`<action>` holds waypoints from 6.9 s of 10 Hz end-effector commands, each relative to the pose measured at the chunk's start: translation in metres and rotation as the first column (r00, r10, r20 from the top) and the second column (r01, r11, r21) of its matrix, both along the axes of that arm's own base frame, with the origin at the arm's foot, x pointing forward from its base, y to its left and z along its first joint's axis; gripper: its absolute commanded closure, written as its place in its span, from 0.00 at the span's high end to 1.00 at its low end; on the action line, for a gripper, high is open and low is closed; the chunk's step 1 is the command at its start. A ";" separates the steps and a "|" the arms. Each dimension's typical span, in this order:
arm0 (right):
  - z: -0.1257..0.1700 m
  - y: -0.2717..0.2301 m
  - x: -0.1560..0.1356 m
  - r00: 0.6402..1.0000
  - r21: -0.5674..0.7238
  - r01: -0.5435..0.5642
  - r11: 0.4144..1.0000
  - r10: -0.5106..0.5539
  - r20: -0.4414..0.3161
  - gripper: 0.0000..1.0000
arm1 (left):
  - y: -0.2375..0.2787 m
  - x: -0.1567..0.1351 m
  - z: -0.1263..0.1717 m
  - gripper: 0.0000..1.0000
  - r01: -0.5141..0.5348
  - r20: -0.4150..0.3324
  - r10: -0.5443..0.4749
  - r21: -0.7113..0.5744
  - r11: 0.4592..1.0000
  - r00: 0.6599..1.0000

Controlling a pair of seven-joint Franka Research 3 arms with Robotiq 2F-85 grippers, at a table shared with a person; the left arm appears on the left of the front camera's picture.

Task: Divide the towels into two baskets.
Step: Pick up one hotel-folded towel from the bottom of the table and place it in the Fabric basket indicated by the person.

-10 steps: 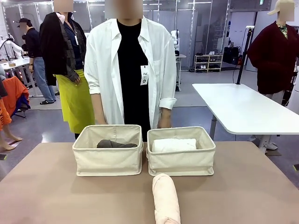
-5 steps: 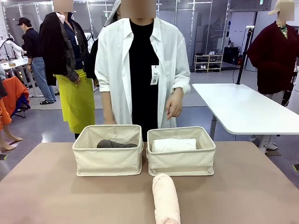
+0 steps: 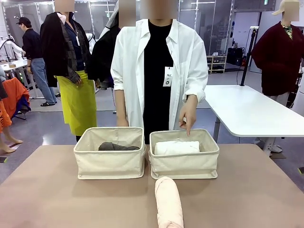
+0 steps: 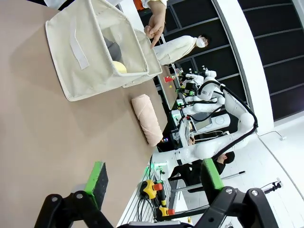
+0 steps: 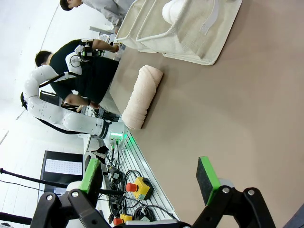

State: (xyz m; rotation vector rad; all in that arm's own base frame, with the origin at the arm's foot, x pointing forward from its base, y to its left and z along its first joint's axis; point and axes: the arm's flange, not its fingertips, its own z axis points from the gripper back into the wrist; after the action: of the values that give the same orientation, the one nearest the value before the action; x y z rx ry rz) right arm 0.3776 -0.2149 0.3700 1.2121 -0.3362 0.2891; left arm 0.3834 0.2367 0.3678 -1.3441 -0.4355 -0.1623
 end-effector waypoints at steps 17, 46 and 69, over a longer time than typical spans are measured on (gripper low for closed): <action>0.021 0.424 0.028 0.995 -0.633 -0.023 0.774 -0.045 -0.091 1.00 | 0.001 -0.004 0.004 1.00 0.004 0.011 -0.004 0.008 1.000 1.000; 0.073 0.499 0.018 0.838 -0.818 -0.354 0.453 0.542 -0.062 0.06 | 0.001 -0.004 0.004 1.00 0.004 0.011 -0.004 0.008 1.000 1.000; 0.141 0.518 0.150 0.121 -0.948 -0.282 -0.150 0.974 -0.190 0.37 | 0.001 -0.004 0.004 1.00 0.004 0.011 -0.004 0.008 1.000 1.000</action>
State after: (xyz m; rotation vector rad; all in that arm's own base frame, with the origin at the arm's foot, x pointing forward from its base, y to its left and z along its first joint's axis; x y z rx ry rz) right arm 0.5162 0.2893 0.5076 -0.1051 0.0680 1.8931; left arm 0.3835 0.2365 0.3678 -1.3442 -0.4350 -0.1629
